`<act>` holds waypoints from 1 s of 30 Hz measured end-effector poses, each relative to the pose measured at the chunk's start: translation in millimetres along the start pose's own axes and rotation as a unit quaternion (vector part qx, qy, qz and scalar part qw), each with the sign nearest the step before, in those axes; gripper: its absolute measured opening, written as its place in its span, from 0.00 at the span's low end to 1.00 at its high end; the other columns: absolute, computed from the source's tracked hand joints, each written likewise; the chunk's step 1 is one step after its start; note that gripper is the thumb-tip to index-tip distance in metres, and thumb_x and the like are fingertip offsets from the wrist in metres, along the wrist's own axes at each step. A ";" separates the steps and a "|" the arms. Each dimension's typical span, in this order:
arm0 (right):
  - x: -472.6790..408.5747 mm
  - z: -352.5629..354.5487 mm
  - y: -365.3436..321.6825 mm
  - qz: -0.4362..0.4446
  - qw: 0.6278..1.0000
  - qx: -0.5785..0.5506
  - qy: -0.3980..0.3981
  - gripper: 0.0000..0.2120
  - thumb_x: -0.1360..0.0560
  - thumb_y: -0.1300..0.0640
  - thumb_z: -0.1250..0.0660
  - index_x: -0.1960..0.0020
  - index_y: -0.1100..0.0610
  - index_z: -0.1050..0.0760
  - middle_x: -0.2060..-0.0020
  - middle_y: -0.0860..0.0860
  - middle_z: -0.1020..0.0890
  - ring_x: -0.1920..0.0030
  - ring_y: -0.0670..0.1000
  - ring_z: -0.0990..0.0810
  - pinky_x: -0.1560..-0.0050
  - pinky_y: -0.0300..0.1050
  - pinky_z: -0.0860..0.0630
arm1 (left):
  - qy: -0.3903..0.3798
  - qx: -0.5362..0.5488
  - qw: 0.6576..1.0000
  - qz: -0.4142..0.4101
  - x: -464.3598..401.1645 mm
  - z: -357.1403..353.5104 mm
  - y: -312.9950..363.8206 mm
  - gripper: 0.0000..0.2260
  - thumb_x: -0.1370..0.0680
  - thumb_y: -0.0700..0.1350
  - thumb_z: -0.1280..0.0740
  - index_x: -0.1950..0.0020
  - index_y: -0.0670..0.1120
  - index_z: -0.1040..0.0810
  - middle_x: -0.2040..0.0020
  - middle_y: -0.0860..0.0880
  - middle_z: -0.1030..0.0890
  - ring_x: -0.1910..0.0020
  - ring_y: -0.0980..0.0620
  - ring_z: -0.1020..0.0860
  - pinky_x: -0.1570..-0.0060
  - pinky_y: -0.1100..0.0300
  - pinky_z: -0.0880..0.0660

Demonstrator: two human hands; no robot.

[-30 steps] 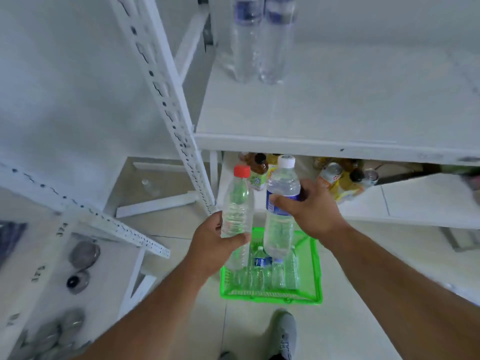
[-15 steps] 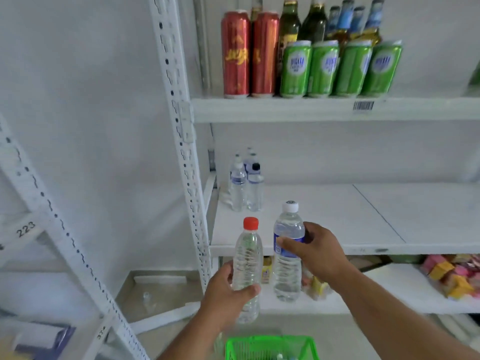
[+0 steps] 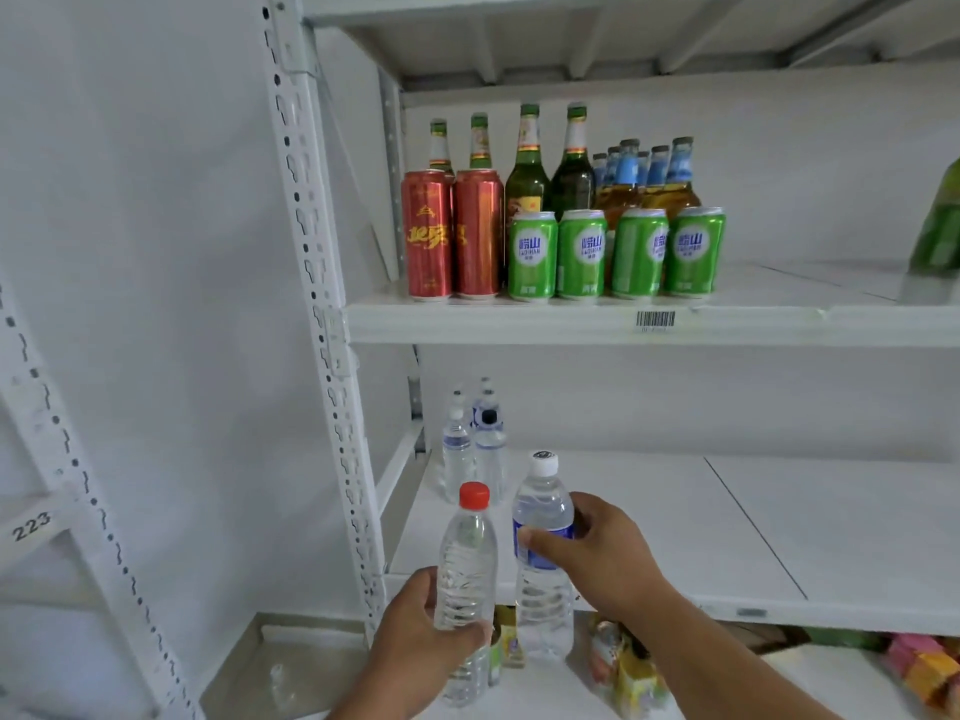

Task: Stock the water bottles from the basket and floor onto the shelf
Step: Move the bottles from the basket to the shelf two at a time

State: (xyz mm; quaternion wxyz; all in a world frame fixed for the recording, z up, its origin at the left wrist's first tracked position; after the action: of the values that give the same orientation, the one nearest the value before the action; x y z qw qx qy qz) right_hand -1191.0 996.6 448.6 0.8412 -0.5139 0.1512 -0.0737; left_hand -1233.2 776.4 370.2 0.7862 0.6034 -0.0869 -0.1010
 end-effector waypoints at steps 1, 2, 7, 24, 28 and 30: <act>-3.0 3.9 1.6 0.002 1.000 0.001 -0.007 0.15 0.36 0.39 0.26 0.52 0.43 0.19 0.58 0.38 0.15 0.59 0.40 0.17 0.58 0.38 0.22 | 0.007 0.001 1.000 0.001 0.0 -4.7 2.9 0.25 0.40 0.45 0.20 0.46 0.54 0.22 0.54 0.60 0.15 0.55 0.61 0.16 0.56 0.65 0.23; -5.9 7.4 3.6 0.002 1.000 0.003 -0.014 0.16 0.36 0.38 0.26 0.52 0.43 0.19 0.58 0.38 0.15 0.59 0.40 0.17 0.58 0.38 0.22 | 0.014 0.000 1.000 0.003 -0.1 -9.0 4.8 0.25 0.40 0.45 0.20 0.46 0.54 0.22 0.54 0.59 0.14 0.55 0.60 0.16 0.55 0.64 0.22; -20.2 16.2 14.4 0.004 0.999 0.004 -0.046 0.17 0.37 0.37 0.26 0.51 0.43 0.19 0.59 0.38 0.15 0.59 0.40 0.17 0.57 0.38 0.22 | 0.055 -0.010 0.998 0.009 -3.7 -25.6 11.1 0.24 0.40 0.45 0.20 0.47 0.55 0.21 0.54 0.59 0.15 0.54 0.60 0.17 0.51 0.60 0.21; -131.4 -30.2 46.0 -0.040 0.999 0.001 -0.035 0.14 0.35 0.41 0.23 0.51 0.43 0.20 0.60 0.37 0.16 0.60 0.38 0.18 0.59 0.35 0.26 | 0.048 -0.033 0.998 0.031 -128.2 -4.5 -26.8 0.22 0.35 0.45 0.20 0.45 0.58 0.23 0.52 0.58 0.15 0.54 0.63 0.18 0.55 0.64 0.24; -156.4 -47.8 54.1 -0.056 0.998 0.007 -0.022 0.15 0.35 0.42 0.23 0.51 0.44 0.20 0.60 0.39 0.15 0.60 0.40 0.18 0.60 0.35 0.26 | 0.029 -0.038 0.998 0.035 -166.4 1.1 -41.6 0.22 0.35 0.47 0.20 0.46 0.60 0.24 0.53 0.61 0.16 0.54 0.64 0.19 0.58 0.68 0.26; -168.5 -53.8 57.3 -0.065 0.998 0.006 -0.011 0.15 0.35 0.43 0.23 0.50 0.44 0.20 0.60 0.40 0.15 0.60 0.41 0.18 0.61 0.35 0.26 | 0.017 -0.045 0.998 0.039 -182.1 2.1 -46.0 0.22 0.35 0.49 0.20 0.47 0.62 0.25 0.54 0.67 0.18 0.55 0.68 0.20 0.60 0.70 0.27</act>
State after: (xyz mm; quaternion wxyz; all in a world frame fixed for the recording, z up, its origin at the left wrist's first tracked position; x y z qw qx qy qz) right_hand -1369.6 1024.8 405.0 0.8392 -0.5185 0.1080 -0.1235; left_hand -1411.8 810.9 323.6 0.8175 0.5650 -0.0919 -0.0637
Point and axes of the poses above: each hand's wrist, its own x-axis away from the middle knuckle, its own z-axis out of the back of the hand, y = z × x, the point moved 4 cm from there along -x, towards the middle knuckle
